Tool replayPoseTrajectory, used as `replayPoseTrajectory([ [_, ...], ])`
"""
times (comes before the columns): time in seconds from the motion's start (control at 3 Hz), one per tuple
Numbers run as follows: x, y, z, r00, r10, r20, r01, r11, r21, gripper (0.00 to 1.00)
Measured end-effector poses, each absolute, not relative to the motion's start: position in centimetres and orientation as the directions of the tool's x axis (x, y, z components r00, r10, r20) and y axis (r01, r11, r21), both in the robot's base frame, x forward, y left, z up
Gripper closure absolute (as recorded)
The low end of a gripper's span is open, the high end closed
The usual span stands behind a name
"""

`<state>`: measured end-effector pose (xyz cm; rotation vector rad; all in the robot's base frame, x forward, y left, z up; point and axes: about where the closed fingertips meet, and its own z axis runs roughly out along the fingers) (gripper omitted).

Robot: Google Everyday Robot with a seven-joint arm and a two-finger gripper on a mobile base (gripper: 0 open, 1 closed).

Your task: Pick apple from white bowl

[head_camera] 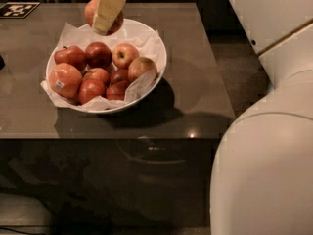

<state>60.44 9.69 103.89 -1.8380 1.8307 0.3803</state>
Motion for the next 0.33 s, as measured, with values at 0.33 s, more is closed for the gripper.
replayPoseTrajectory([
  [0.33, 60.44, 9.69, 103.89, 0.05, -0.842, -0.537, -0.986, 0.043, -0.159, 1.0],
])
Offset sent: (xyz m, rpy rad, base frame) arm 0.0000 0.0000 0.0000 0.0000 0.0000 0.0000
